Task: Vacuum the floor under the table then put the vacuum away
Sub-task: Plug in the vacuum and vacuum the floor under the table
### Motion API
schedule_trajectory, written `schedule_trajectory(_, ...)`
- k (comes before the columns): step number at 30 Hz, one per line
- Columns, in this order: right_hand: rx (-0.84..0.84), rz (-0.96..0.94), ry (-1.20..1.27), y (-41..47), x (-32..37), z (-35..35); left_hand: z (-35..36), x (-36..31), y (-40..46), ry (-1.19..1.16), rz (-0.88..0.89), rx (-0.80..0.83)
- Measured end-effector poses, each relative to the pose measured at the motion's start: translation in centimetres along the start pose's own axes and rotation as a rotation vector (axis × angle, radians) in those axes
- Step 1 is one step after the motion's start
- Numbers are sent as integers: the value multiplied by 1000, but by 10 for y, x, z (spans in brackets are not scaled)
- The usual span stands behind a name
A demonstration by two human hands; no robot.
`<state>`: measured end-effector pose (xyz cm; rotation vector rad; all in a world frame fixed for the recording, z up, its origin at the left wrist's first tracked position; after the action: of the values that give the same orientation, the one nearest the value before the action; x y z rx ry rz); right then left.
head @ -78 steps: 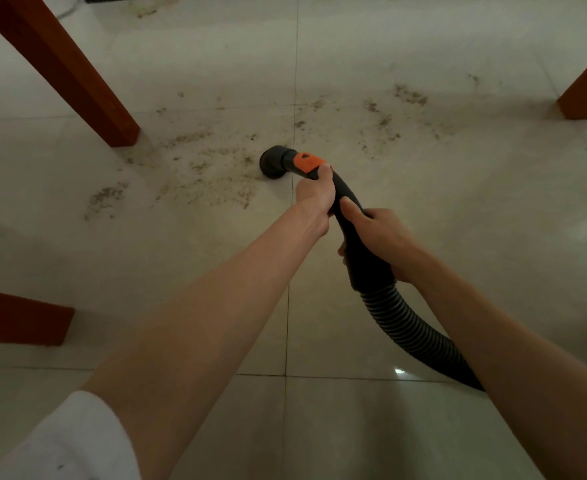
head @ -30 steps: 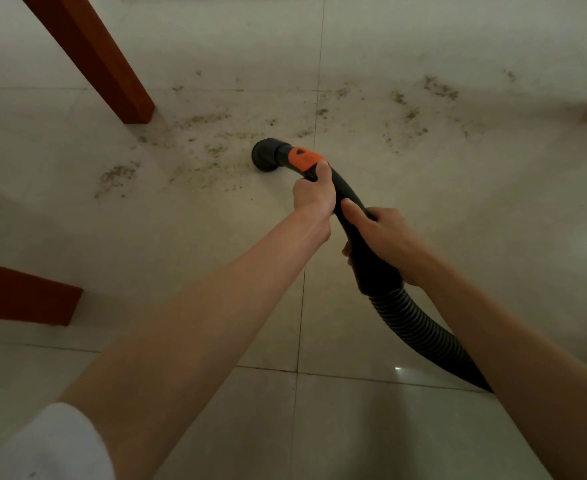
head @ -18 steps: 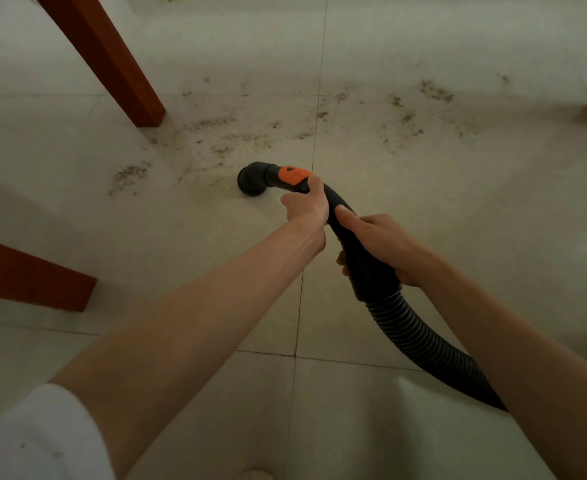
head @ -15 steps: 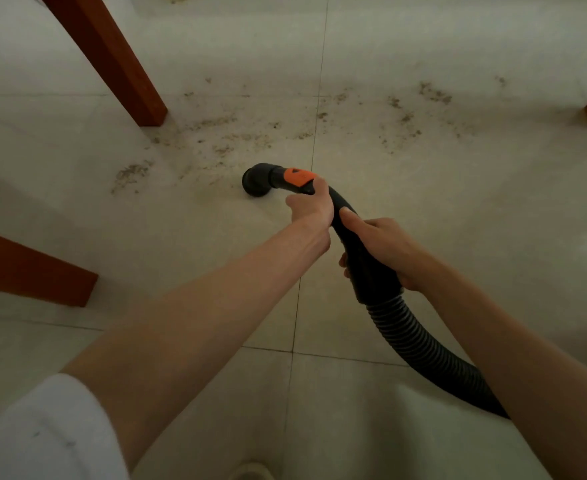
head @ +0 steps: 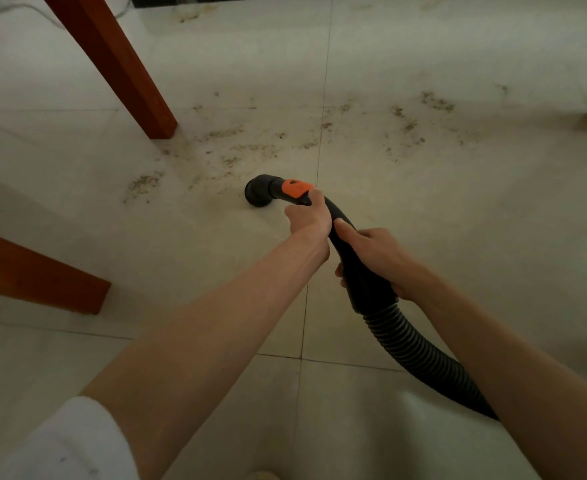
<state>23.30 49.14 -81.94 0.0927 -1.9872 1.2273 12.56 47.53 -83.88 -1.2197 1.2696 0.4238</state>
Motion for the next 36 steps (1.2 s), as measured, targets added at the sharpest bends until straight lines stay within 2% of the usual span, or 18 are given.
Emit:
schedule_trajectory(7,-8,-29,-65,18,8,15,-12,6,25,-2,30,-42)
schedule_trajectory(13,-31,-47,-82,33,13,12,-6,3,34,-60,19,-14)
schedule_trajectory(29,-374,-157,-140,63,16,4,17,-23,56,-114,-6,227)
schedule_trajectory(32,-343,-176,-180,62,15,7,14,-17,56,-103,10,204)
schedule_trajectory(36,-184,-168,-192,54,12,13,0,-1,56,-21,35,82)
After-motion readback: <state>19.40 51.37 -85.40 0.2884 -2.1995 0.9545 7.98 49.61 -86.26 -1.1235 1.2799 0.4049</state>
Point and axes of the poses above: each hand's wrist, its own y-axis towards the middle knuckle, its own z-axis out of the palm, x = y × z, the point moved 2 cm from there along y, towards the middle knuckle, and after that the axes turned 12 degrees about z, right-handed, at the moved point
